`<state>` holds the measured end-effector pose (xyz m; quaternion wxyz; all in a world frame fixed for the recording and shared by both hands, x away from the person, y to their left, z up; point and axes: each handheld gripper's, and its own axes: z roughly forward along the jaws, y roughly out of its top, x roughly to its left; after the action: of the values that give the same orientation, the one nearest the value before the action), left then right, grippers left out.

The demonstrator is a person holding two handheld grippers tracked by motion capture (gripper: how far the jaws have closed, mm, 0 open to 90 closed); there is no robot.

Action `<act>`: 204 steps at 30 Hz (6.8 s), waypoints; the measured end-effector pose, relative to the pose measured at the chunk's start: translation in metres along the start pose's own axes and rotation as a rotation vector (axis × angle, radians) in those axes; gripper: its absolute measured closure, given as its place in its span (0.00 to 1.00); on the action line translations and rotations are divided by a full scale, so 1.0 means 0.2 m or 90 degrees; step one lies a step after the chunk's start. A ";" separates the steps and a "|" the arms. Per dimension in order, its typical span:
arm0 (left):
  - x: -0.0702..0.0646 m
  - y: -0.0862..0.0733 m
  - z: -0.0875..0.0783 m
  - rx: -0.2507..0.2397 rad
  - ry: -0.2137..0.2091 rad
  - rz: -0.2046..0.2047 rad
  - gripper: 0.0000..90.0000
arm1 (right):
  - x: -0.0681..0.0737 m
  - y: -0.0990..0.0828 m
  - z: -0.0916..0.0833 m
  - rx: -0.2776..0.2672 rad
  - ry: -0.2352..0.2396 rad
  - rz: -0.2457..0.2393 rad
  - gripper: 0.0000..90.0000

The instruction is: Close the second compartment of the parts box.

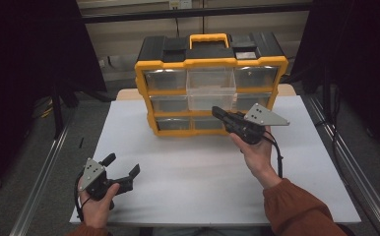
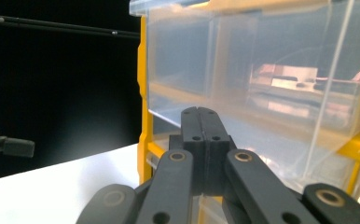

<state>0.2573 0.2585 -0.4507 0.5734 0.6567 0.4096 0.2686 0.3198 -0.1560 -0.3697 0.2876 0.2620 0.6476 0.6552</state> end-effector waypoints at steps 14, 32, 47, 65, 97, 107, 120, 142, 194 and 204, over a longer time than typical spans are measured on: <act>0.01 0.00 -0.01 0.012 -0.001 0.020 0.04 | -0.01 0.00 0.03 -0.007 0.001 0.004 1.00; 0.01 0.00 -0.01 0.011 0.001 0.017 0.04 | -0.01 0.00 0.04 -0.008 0.004 0.000 1.00; 0.01 0.00 -0.01 0.009 0.004 0.016 0.04 | -0.03 0.01 0.07 -0.021 -0.011 0.013 1.00; 0.01 0.00 -0.01 0.010 0.000 0.018 0.04 | -0.04 0.01 0.10 -0.024 -0.020 0.018 1.00; 0.02 0.00 -0.01 0.007 0.004 0.015 0.04 | -0.08 0.02 0.14 -0.024 -0.039 0.022 1.00; 0.01 0.00 -0.01 0.007 0.001 0.011 0.04 | -0.09 0.02 0.15 -0.022 -0.042 0.023 1.00; 0.02 0.00 -0.01 0.007 0.001 0.012 0.04 | -0.11 0.02 0.17 -0.022 -0.048 0.024 1.00; 0.01 0.01 -0.01 0.008 0.001 0.015 0.04 | -0.13 0.02 0.20 -0.019 -0.059 0.022 1.00; 0.01 0.01 -0.01 0.006 -0.002 0.008 0.04 | -0.19 0.02 0.28 -0.013 -0.095 0.027 1.00; 0.01 0.01 0.00 0.009 -0.009 0.009 0.04 | -0.21 0.01 0.29 -0.004 -0.103 0.020 1.00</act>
<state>0.2595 0.2605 -0.4495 0.5696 0.6657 0.4026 0.2652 0.3904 -0.1446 -0.3646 0.3297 0.3233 0.6160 0.6382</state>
